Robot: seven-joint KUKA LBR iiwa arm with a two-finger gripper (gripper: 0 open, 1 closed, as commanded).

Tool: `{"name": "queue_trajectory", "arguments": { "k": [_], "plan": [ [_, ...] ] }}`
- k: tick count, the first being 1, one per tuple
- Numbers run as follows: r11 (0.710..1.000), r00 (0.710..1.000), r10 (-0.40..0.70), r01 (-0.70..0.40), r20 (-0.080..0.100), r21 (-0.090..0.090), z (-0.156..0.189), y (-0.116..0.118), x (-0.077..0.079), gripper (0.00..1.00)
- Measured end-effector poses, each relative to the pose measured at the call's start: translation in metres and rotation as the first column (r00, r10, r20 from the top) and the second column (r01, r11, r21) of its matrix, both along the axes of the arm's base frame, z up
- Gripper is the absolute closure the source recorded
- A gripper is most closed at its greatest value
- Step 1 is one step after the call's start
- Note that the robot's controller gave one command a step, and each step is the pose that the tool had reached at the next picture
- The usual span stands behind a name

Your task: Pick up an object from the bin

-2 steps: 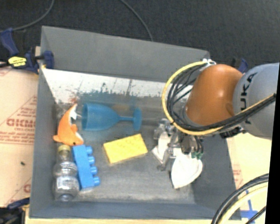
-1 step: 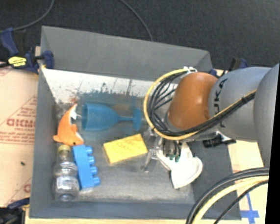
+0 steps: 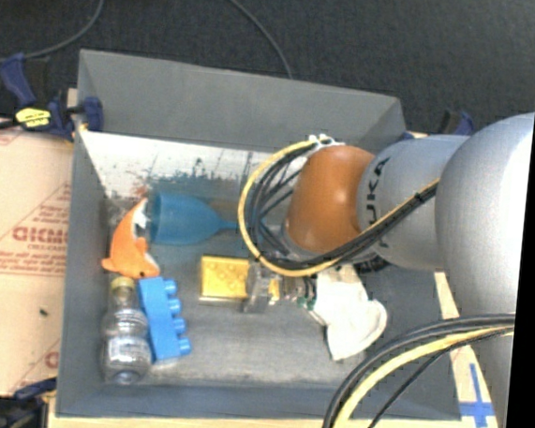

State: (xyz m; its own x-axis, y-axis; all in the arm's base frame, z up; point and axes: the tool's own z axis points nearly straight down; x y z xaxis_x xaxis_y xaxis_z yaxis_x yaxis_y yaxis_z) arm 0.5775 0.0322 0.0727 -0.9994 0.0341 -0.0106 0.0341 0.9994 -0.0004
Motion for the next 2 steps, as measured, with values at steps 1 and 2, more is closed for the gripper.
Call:
{"name": "queue_trajectory", "arguments": {
  "k": [1, 2],
  "plan": [
    [1.000, 1.000, 0.001, -0.001, 0.000, 0.000, 0.000, 0.000, 0.000, 1.00],
    [1.000, 1.000, 0.024, -0.024, -0.006, -0.002, 0.069, -0.001, -0.008, 1.00]
  ]
}}
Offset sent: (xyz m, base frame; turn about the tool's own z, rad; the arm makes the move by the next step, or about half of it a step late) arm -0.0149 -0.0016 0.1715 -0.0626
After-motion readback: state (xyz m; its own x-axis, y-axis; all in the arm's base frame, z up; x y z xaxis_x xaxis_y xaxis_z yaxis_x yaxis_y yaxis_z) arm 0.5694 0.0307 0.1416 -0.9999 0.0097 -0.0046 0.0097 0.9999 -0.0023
